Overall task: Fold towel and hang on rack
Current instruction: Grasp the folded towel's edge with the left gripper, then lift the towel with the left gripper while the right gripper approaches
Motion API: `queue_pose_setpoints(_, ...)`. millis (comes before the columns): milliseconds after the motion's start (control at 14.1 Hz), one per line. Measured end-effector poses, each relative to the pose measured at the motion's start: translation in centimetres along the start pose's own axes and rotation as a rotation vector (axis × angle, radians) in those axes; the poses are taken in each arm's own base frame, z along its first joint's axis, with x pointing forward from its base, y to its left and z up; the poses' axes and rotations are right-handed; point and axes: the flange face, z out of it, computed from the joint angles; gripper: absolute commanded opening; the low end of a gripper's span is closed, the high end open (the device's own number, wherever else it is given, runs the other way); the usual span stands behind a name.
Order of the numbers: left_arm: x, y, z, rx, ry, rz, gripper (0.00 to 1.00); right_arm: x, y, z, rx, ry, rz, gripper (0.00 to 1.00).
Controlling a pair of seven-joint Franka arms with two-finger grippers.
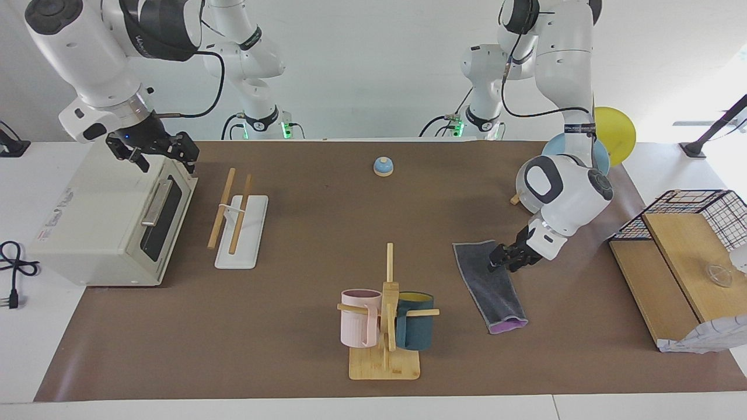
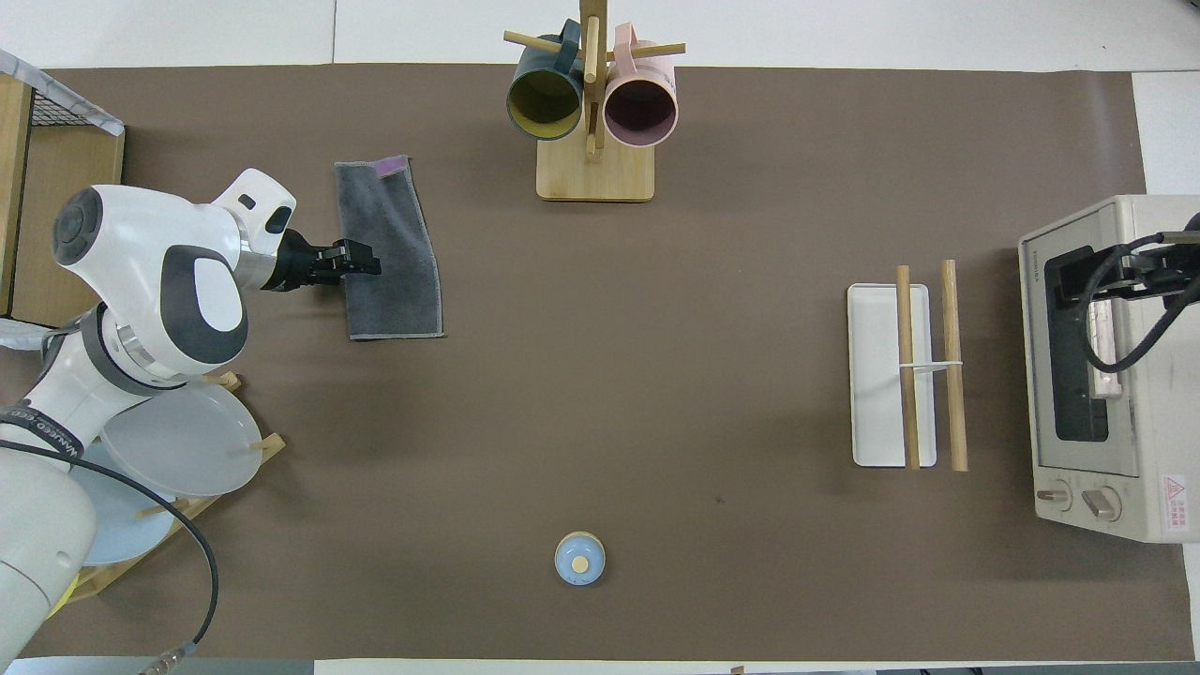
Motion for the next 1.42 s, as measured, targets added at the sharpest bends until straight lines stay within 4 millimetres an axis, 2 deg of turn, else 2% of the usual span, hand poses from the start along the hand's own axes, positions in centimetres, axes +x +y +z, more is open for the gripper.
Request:
queue_pose_setpoints(283, -0.1, 0.2, 0.3, 0.0, -0.005, 0.004, 0.5, 0.0, 0.0, 0.0, 0.0, 0.0, 0.0, 1.0)
queue_pose_setpoints(425, -0.2, 0.3, 0.5, 0.001, -0.008, 0.007, 0.39, 0.0, 0.0, 0.0, 0.0, 0.0, 0.0, 1.0)
queue_pose_setpoints(496, -0.3, 0.5, 0.6, 0.001, -0.01, 0.009, 0.27, 0.0, 0.0, 0.0, 0.0, 0.0, 0.0, 1.0)
queue_pose_setpoints(566, -0.3, 0.6, 0.7, 0.001, -0.012, 0.011, 0.1, 0.0, 0.0, 0.0, 0.0, 0.0, 0.0, 1.0)
queue_pose_setpoints(637, -0.4, 0.6, 0.8, 0.001, -0.014, 0.011, 0.0, 0.0, 0.0, 0.0, 0.0, 0.0, 0.0, 1.0)
queue_pose_setpoints(1133, -0.4, 1.0, 0.8, -0.006, -0.014, 0.012, 0.0, 0.0, -0.1, 0.0, 0.0, 0.0, -0.004, 1.0)
queue_pose_setpoints(1416, 0.1, 1.4, 0.2, -0.015, -0.027, -0.011, 0.0, 0.0, -2.0, -0.2, 0.004, 0.003, -0.059, 1.0)
